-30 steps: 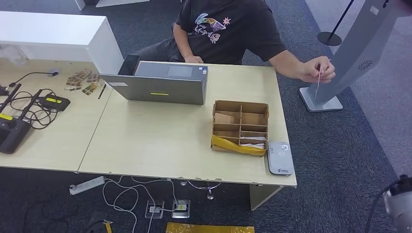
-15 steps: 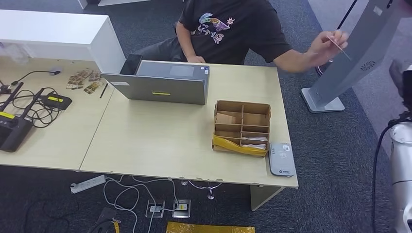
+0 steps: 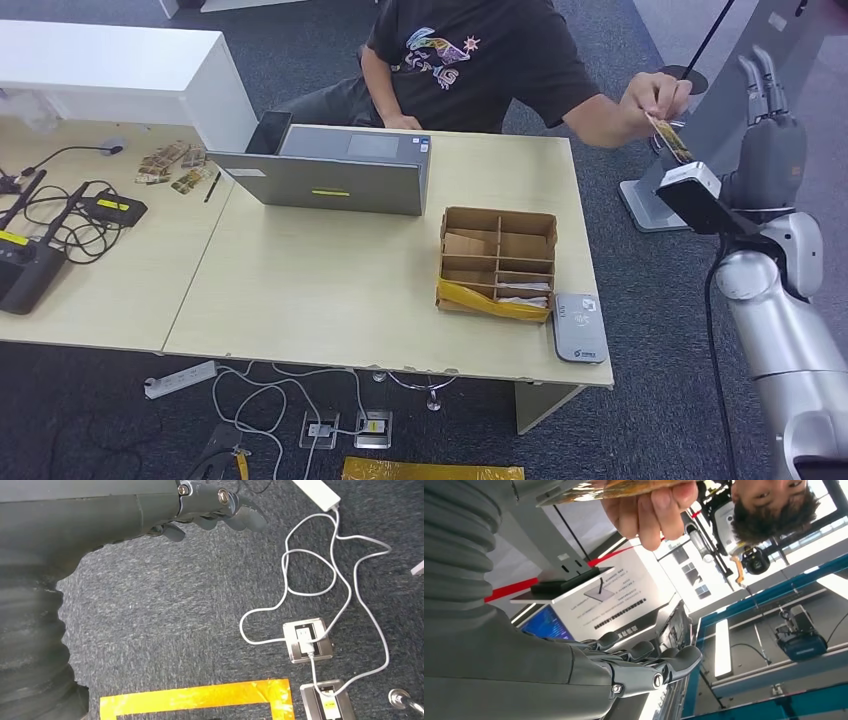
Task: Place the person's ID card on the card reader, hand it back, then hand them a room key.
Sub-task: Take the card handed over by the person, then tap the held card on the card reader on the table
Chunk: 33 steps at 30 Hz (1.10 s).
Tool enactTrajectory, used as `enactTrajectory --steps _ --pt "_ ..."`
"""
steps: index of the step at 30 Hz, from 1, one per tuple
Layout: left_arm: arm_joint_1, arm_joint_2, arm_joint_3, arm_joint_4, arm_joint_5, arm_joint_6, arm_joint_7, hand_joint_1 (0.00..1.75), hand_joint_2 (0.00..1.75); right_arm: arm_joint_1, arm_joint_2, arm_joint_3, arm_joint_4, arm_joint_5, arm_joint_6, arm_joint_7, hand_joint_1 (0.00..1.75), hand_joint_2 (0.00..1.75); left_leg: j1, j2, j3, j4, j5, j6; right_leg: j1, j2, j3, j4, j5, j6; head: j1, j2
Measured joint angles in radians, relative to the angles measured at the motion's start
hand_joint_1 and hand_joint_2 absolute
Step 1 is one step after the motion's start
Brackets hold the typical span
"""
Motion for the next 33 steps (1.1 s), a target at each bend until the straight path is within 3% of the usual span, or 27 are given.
enactTrajectory --steps 10,14,33 --pt "0.013 0.000 0.000 0.000 0.022 0.009 0.000 0.00 1.75 -0.015 0.023 0.048 0.044 -0.017 -0.015 0.002 0.06 1.75 0.000 0.000 0.000 0.000 0.000 0.000 0.000 0.000 -0.001 0.000 0.000 0.000 0.000 0.000" --pt "0.016 -0.001 0.000 0.000 0.025 0.014 -0.001 0.00 1.75 -0.018 0.028 0.058 0.058 -0.026 -0.020 0.004 1.75 1.75 0.000 0.000 0.000 0.000 0.000 0.000 0.000 0.000 -0.001 0.000 0.000 0.000 0.000 0.000" --pt "0.017 -0.011 0.000 -0.003 0.022 0.017 -0.002 0.00 1.75 -0.024 0.031 0.089 0.088 -0.048 -0.001 0.010 1.75 1.75 0.000 0.000 0.000 0.000 0.000 0.000 0.000 0.001 -0.001 0.000 0.000 0.000 0.000 0.000"
